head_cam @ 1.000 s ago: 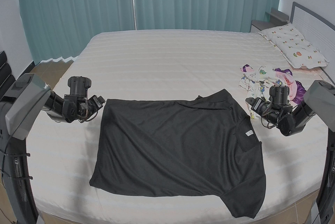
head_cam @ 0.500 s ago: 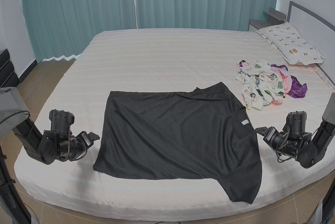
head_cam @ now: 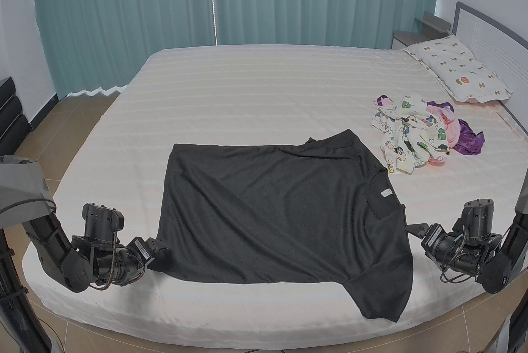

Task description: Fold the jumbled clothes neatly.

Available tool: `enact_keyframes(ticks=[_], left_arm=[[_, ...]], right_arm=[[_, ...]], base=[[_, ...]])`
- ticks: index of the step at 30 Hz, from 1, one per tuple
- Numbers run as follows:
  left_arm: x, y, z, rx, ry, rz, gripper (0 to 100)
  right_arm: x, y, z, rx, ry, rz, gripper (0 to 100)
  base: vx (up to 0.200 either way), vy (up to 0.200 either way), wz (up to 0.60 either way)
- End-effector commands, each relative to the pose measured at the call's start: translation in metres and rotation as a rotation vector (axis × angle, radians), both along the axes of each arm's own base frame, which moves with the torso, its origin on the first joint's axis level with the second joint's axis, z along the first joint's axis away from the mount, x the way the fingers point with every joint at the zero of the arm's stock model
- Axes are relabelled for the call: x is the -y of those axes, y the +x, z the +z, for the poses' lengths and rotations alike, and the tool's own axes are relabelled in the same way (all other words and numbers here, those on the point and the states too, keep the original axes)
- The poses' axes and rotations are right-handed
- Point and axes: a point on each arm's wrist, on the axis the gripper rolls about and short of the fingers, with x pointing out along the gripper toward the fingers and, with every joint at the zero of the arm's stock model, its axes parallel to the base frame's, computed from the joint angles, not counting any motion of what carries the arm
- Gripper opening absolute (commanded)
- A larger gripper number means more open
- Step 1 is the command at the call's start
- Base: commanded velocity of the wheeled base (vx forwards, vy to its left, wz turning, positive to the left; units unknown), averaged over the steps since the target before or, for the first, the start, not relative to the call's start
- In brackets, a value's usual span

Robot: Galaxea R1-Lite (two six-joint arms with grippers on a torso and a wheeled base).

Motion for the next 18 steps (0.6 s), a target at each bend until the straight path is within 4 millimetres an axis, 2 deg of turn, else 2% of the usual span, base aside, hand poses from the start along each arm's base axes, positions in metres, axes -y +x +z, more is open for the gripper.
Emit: enact_keyframes(ticks=[1, 8, 9, 18], left_arm=[[0.003, 0.001, -0.006, -0.021, -0.004, -0.004, 100], [0.006, -0.001, -0.004, -0.017, -0.016, -0.004, 100], [0.006, 0.000, -0.004, -0.017, -0.016, -0.006, 0], [0.004, -0.010, -0.009, -0.061, -0.007, 0.009, 0]], right_arm=[[0.000, -0.002, -0.003, -0.019, -0.001, 0.001, 100], [0.000, -0.003, -0.004, -0.024, -0.002, 0.004, 100], [0.000, -0.003, -0.004, -0.024, 0.000, 0.004, 100], [0.000, -0.004, -0.004, -0.027, -0.001, 0.003, 100]], base=[[0.000, 0.000, 0.00], [0.000, 0.000, 0.00], [0.000, 0.000, 0.00], [0.000, 0.000, 0.00]])
